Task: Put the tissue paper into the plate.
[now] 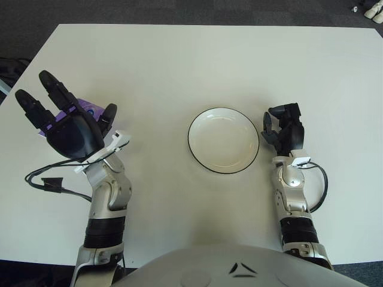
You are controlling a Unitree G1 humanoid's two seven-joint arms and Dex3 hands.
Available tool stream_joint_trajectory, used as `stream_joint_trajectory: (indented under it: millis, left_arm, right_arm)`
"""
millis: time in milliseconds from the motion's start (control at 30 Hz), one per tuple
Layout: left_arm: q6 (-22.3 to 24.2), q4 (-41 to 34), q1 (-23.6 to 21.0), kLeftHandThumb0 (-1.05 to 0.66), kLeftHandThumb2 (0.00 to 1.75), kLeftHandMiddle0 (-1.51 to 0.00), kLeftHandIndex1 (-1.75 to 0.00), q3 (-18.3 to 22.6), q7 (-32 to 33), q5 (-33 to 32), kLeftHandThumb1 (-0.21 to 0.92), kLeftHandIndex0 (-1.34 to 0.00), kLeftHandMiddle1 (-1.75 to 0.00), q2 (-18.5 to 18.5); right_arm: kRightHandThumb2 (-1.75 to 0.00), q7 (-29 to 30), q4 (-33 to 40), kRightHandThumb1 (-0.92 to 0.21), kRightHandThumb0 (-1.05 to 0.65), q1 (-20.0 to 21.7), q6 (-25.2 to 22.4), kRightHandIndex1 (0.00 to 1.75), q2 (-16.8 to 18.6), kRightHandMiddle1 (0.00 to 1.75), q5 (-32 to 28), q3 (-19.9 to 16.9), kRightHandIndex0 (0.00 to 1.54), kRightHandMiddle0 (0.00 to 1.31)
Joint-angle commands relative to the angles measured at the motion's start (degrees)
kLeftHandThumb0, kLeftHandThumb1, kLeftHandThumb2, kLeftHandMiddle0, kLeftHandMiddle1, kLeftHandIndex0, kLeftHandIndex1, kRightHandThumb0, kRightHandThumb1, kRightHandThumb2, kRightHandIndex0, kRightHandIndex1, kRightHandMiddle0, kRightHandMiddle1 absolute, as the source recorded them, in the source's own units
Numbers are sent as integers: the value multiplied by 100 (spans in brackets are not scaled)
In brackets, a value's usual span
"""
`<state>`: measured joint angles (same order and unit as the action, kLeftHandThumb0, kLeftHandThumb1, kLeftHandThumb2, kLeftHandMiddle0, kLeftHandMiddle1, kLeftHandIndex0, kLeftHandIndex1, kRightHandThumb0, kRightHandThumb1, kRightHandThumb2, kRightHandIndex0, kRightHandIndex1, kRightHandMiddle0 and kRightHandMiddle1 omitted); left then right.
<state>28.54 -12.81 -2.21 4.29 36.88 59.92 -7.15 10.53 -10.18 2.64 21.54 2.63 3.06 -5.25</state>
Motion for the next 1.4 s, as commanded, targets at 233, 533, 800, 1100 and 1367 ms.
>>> stream_joint_trajectory:
  millis: [233, 533, 800, 1100, 1367]
  left_arm:
    - [891, 433, -547, -105, 40, -3, 0, 18, -2877, -317, 92, 0, -3, -997]
    - [955, 527, -840, -105, 29, 0, 0, 18, -3881, -697, 92, 0, -1, -1399]
    - [816, 1329, -1156, -105, 27, 0, 0, 81, -4121, -1332, 92, 0, 0, -1744]
    - [664, 1793, -1342, -105, 22, 0, 0, -17, -4161, -1721, 92, 0, 0, -1986]
    - [835, 1868, -1501, -105, 18, 0, 0, -137, -4244, -1886, 89, 0, 0, -2015]
  right_arm:
    - [-66, 56, -364, -83, -36, -478, -405, 120, 54, 175, 75, 29, 62, 25]
    - [-65, 106, -277, -84, -36, -501, -558, 120, 52, 175, 120, 21, 61, 24]
    - [-64, 111, -148, -85, -35, -537, -707, 121, 48, 175, 77, 18, 60, 24]
    - [-65, 44, -118, -84, -36, -568, -682, 122, 27, 175, 7, 0, 61, 24]
    - [-73, 18, -112, -78, -36, -574, -679, 123, 27, 175, -26, -20, 62, 28]
